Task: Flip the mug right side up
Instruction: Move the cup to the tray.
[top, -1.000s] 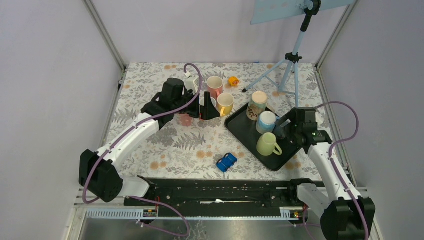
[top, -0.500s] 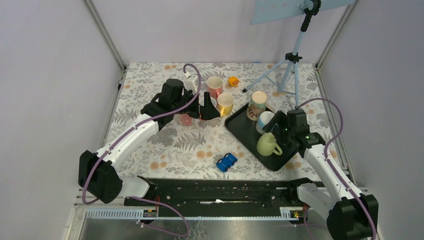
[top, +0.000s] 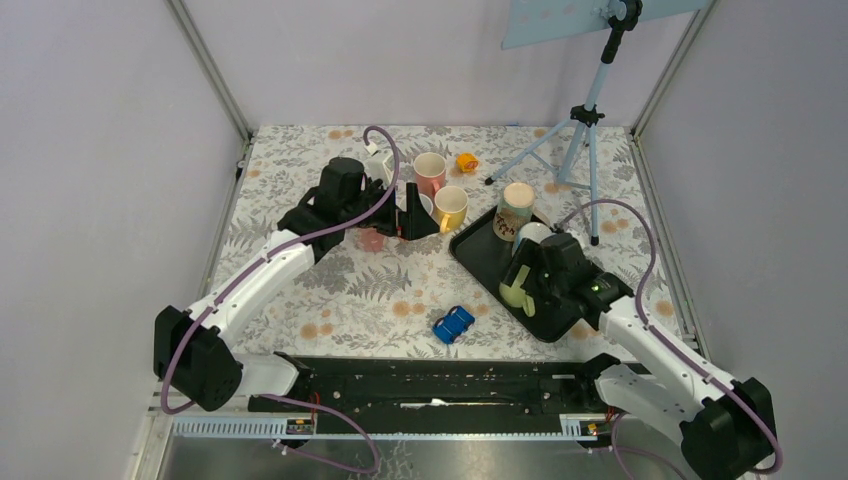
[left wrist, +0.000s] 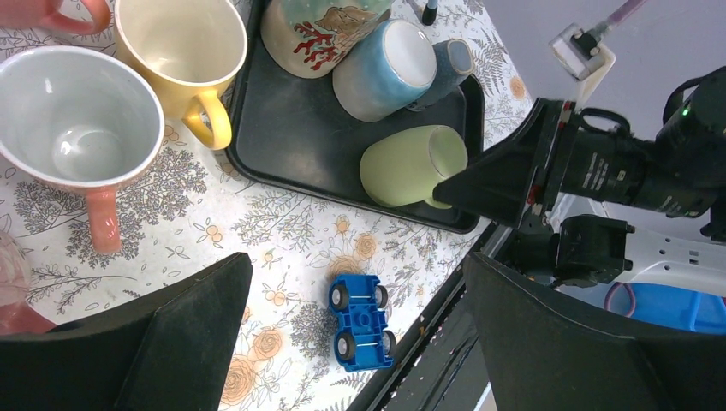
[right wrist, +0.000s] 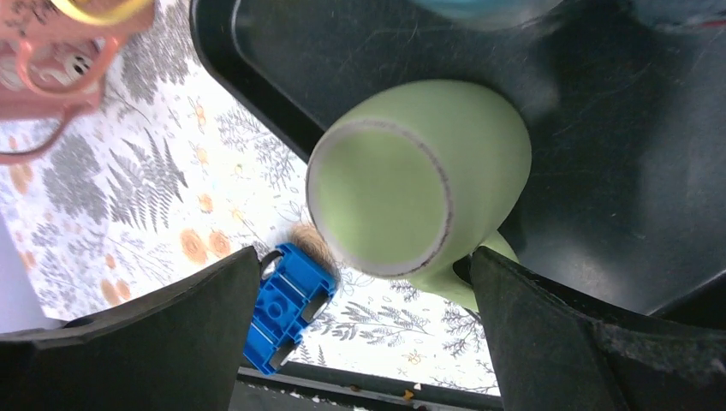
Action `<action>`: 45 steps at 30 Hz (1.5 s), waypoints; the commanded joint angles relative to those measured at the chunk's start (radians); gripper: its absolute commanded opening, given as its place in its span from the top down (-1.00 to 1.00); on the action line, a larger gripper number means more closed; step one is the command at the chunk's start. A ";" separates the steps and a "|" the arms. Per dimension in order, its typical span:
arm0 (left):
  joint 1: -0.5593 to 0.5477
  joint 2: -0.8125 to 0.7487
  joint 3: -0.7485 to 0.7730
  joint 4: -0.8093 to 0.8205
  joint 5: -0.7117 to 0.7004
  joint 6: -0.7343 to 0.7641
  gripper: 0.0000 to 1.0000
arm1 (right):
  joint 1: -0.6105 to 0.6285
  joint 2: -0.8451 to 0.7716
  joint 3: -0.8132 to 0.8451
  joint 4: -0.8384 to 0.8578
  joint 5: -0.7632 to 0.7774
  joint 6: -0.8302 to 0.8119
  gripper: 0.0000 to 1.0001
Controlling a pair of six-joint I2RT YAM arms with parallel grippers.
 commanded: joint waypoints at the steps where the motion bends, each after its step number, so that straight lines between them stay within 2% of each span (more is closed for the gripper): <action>1: 0.001 -0.035 -0.001 0.030 -0.012 0.008 -0.98 | 0.097 0.053 0.047 -0.046 0.121 0.032 -1.00; 9: 0.001 -0.037 -0.018 0.029 -0.033 -0.008 -0.97 | 0.111 0.187 0.172 -0.169 0.244 -0.045 -0.98; 14: 0.001 -0.048 -0.040 0.029 -0.057 -0.012 -0.97 | 0.135 0.225 0.225 -0.203 0.258 -0.103 -0.68; 24: 0.001 -0.062 -0.075 0.048 -0.062 -0.033 -0.97 | 0.208 0.259 0.215 -0.245 0.244 -0.151 -0.46; 37: 0.001 -0.066 -0.106 0.060 -0.064 -0.053 -0.97 | 0.208 0.427 0.314 -0.228 0.279 -0.187 0.13; 42: 0.001 -0.075 -0.121 0.069 -0.080 -0.068 -0.97 | 0.208 0.474 0.331 -0.228 0.282 -0.187 0.26; 45: 0.001 -0.074 -0.125 0.071 -0.082 -0.073 -0.97 | 0.209 0.485 0.329 -0.226 0.283 -0.177 0.25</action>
